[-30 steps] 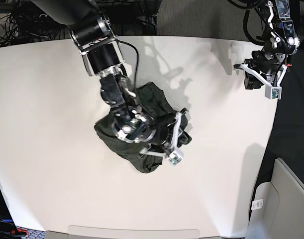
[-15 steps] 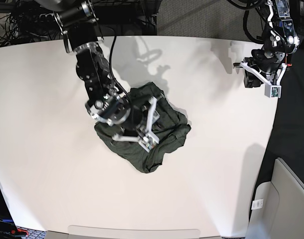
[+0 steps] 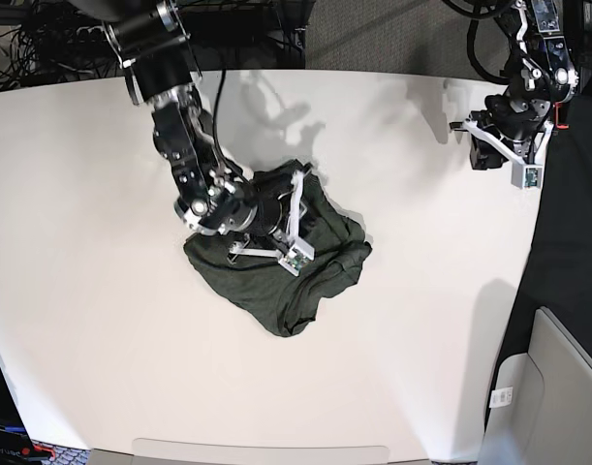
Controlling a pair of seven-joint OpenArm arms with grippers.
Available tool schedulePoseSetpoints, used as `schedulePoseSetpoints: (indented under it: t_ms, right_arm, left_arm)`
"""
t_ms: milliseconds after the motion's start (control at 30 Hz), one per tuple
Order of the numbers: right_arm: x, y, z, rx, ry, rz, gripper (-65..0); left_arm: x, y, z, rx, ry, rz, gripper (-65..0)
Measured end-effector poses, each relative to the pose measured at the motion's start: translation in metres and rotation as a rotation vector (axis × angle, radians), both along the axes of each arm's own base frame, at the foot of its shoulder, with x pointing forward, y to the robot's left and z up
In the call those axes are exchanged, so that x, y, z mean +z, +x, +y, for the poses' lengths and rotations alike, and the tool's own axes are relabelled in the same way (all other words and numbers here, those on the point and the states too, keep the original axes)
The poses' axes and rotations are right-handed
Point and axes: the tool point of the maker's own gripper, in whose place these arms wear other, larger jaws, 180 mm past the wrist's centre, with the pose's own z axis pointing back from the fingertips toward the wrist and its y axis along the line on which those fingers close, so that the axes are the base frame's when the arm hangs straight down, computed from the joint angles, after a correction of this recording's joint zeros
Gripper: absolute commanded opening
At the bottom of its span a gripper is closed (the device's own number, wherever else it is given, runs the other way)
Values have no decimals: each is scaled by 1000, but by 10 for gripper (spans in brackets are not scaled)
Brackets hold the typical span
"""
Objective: Fold the T-shirt properly
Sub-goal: 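Press and flatten the bundle's folded edge with the right gripper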
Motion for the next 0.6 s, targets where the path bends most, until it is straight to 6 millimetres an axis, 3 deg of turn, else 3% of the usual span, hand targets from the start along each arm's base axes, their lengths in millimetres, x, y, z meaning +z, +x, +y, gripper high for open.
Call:
schedulePoseSetpoints:
  t_ms: [100, 433, 600]
  right_arm:
    - [-15, 13, 0, -38, -33, 6, -578]
    - [-28, 51, 53, -26, 25, -49, -578]
    - [-29, 66, 51, -19, 16, -67, -578]
  left_arm:
    - [0, 0, 1, 4, 1, 1, -511]
    - [7, 2, -1, -4, 7, -19, -511]
    - [7, 2, -1, -4, 6, -19, -511]
